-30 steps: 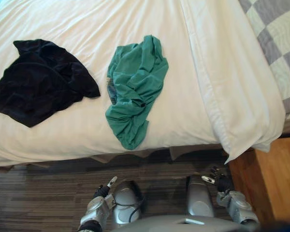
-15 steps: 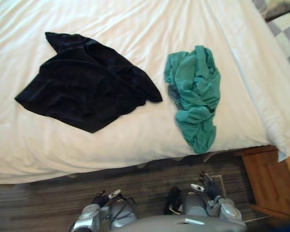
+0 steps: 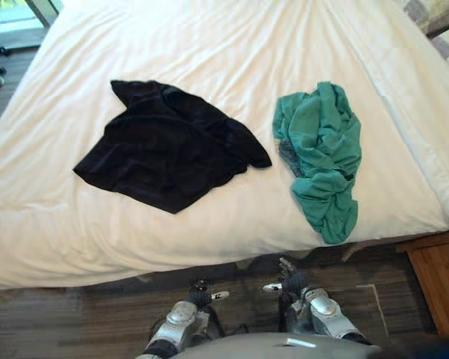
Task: Tidy the bed and pick cloth on bed and put in laundry
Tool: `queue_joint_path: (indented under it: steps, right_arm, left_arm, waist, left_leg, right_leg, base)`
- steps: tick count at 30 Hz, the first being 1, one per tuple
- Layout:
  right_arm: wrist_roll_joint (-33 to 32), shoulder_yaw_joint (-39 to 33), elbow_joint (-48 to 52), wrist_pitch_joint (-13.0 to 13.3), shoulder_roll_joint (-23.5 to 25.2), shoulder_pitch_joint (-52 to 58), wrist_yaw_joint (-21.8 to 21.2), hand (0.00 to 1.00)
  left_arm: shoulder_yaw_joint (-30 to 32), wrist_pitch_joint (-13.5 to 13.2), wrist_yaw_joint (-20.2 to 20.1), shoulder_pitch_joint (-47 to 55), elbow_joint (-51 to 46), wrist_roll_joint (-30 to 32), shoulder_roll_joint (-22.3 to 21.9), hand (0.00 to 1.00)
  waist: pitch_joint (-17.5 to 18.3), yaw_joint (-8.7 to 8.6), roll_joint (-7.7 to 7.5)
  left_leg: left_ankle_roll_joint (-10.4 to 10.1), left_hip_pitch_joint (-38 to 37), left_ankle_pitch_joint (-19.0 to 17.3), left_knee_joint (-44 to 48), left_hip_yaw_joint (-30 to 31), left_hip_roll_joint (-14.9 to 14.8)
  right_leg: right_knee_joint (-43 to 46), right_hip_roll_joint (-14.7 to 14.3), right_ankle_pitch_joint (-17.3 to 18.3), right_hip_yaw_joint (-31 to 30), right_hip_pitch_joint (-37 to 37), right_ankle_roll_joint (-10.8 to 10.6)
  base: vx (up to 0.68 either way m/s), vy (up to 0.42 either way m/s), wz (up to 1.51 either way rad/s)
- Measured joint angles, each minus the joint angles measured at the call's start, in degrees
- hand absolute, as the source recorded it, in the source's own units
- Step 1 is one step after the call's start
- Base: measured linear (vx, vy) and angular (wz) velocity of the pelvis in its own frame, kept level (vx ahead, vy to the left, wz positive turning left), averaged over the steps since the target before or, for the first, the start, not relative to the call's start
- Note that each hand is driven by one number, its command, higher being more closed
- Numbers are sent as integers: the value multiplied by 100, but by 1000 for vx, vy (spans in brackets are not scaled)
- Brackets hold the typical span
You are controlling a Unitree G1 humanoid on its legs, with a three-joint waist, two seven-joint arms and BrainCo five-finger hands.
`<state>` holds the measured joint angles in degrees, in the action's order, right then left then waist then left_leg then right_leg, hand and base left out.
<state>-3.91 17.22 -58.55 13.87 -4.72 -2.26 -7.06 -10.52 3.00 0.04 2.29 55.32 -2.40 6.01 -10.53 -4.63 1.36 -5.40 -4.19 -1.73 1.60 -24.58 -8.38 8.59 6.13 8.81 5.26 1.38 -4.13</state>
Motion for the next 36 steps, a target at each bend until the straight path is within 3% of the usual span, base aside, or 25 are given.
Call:
queue_joint_path:
  steps: [6, 10, 16, 20, 21, 24, 28, 29, 36]
  right_arm:
    - [-172, -131, -288, -4, -82, 15, 0, 0]
    - [-462, -349, -328, -72, -80, 40, -20, 0]
    - [-1036, -995, -316, -311, -107, 256, 165, 0]
    - [-1320, -1481, -380, -539, -165, 466, 505, 0]
    - [-1589, -1812, -387, -622, -120, 518, 687, 0]
    - [-1982, -2478, -383, -666, -103, 680, 968, 0]
    - [-2362, -3940, -355, -626, -394, 974, 1247, 0]
    - [-2399, -4490, -246, -551, -622, 1096, 1330, 0]
    - [-2269, -6180, 690, -13, -1689, 1328, 1523, 0]
  left_arm:
    - [240, -224, -143, 133, 60, 203, 19, 0]
    - [429, -218, -90, 154, 176, 35, -10, 0]
    - [497, -65, 271, 179, 405, -978, -34, 0]
    - [784, 30, 660, 257, 450, -1973, -60, 0]
    - [970, 31, 896, 312, 450, -2347, -68, 0]
    - [1243, 54, 1224, 377, 464, -2644, -93, 0]
    - [2344, 15, 1674, 501, 356, -2929, -13, 0]
    - [2759, 6, 1815, 582, -21, -2965, 104, 0]
    - [4107, -297, 1867, 651, -1373, -2954, 1214, 0]
  waist:
    - [129, 84, -38]
    - [201, 88, -68]
    - [322, 57, -1]
    - [327, 78, 7]
    - [334, 76, 18]
    - [345, 76, 32]
    - [368, 73, 28]
    - [396, 73, 15]
    - [636, 41, -56]
  left_leg:
    - [-6, -303, -9, -265, -19, 65]
    - [-29, -412, -69, -303, -212, 77]
    - [-37, -497, -119, -323, -349, 85]
    - [-37, -478, -119, -324, -299, 90]
    - [-37, -468, -119, -324, -298, 92]
    - [-37, -475, -119, -324, -287, 95]
    - [-37, -479, -118, -322, -285, 98]
    - [-36, -477, -117, -321, -270, 104]
    - [-7, -330, -83, -378, -83, 157]
  right_leg:
    - [-135, 9, -69, -42, -189, -39]
    - [-229, -3, -163, -169, -197, -83]
    - [-767, -24, -457, -196, -436, -125]
    - [-1081, -20, -607, -83, -598, -136]
    - [-1131, -19, -636, -66, -608, -137]
    - [-1260, -17, -715, 34, -689, -144]
    - [-1269, -10, -746, 54, -699, -144]
    - [-1270, 2, -748, 85, -705, -143]
    - [-1408, 48, -822, 348, -702, -135]
  base:
    - [-30, 42, -5]
    - [-16, 31, -26]
    - [8, 4, -12]
    - [-3, -29, 5]
    - [-14, -33, 2]
    - [-27, -39, 2]
    - [-44, -38, 1]
    - [-71, -44, 5]
    - [-72, -40, 12]
